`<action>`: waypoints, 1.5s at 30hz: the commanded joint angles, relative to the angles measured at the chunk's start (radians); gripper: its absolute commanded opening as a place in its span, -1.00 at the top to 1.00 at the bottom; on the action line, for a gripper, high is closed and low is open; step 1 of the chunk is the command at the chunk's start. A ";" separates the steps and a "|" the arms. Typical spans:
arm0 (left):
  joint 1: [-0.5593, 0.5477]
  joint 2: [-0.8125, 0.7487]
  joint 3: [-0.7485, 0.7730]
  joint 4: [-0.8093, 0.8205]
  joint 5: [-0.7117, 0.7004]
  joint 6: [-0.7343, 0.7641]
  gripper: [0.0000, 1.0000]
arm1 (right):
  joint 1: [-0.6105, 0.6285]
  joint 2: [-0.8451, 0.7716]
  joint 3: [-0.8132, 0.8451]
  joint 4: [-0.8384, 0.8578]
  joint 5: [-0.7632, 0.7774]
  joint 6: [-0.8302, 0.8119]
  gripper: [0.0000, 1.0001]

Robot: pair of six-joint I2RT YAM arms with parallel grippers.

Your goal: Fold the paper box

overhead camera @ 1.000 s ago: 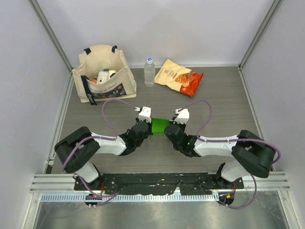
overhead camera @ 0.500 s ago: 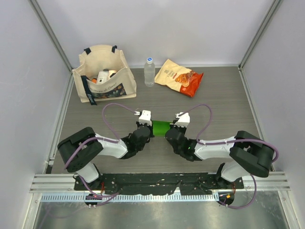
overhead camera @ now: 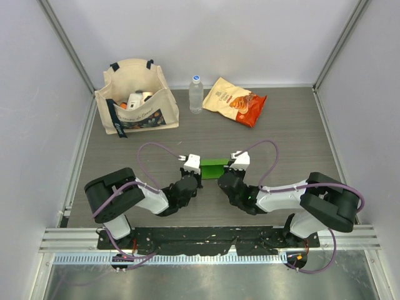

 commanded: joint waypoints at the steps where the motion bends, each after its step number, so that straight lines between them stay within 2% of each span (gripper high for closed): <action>1: -0.049 0.026 -0.026 0.076 -0.017 0.052 1.00 | 0.018 -0.001 0.004 -0.055 0.017 0.026 0.90; 4: -0.063 0.037 -0.020 0.084 -0.044 0.081 1.00 | 0.031 -0.038 0.024 -0.147 0.014 0.043 0.75; 5: -0.067 0.039 -0.020 0.085 -0.053 0.089 1.00 | 0.037 -0.053 0.044 -0.237 0.006 0.070 0.64; 9: -0.073 0.045 -0.018 0.087 -0.057 0.098 1.00 | 0.063 -0.153 0.078 -0.489 -0.028 0.159 0.39; 11: -0.079 0.046 -0.017 0.085 -0.064 0.107 1.00 | 0.075 -0.231 0.067 -0.646 -0.041 0.223 0.25; 15: -0.086 0.052 -0.015 0.085 -0.082 0.138 1.00 | 0.124 -0.398 0.015 -0.828 -0.072 0.367 0.07; 17: -0.087 0.051 -0.017 0.087 -0.088 0.147 1.00 | 0.127 -0.507 0.011 -0.897 -0.106 0.380 -0.05; 20: -0.092 0.049 -0.015 0.084 -0.090 0.160 1.00 | 0.127 -0.621 0.075 -0.981 -0.173 0.365 -0.09; 22: -0.096 0.054 -0.017 0.085 -0.090 0.158 1.00 | 0.117 -0.655 0.144 -0.991 -0.207 0.337 -0.18; 24: -0.098 0.059 -0.017 0.085 -0.094 0.158 1.00 | 0.036 -0.652 0.202 -0.992 -0.274 0.308 -0.23; 26: -0.098 0.063 -0.012 0.085 -0.094 0.161 1.00 | -0.055 -0.618 0.283 -0.957 -0.470 0.236 -0.24; 27: -0.098 0.063 -0.009 0.085 -0.093 0.163 1.00 | -0.137 -0.589 0.297 -0.927 -0.547 0.195 -0.24; 29: -0.099 0.066 -0.003 0.082 -0.088 0.169 1.00 | -0.184 -0.557 0.305 -0.827 -0.719 0.036 -0.24; 33: -0.099 0.068 -0.003 0.084 -0.074 0.164 1.00 | -0.187 -0.472 0.314 -0.770 -0.742 -0.202 -0.19; 35: -0.099 0.068 -0.006 0.084 -0.074 0.164 1.00 | -0.186 -0.442 0.301 -0.709 -0.820 -0.322 -0.09; 36: -0.099 0.068 -0.006 0.084 -0.076 0.164 1.00 | -0.187 -0.426 0.291 -0.681 -0.842 -0.347 0.06; 38: -0.099 0.072 -0.007 0.096 -0.076 0.166 1.00 | -0.187 -0.382 0.256 -0.583 -0.883 -0.378 0.12; 41: -0.099 0.069 -0.011 0.096 -0.074 0.170 1.00 | -0.187 -0.337 0.225 -0.470 -0.870 -0.367 0.13; 45: -0.101 0.065 -0.012 0.096 -0.068 0.177 1.00 | -0.186 -0.271 0.213 -0.435 -0.874 -0.411 0.07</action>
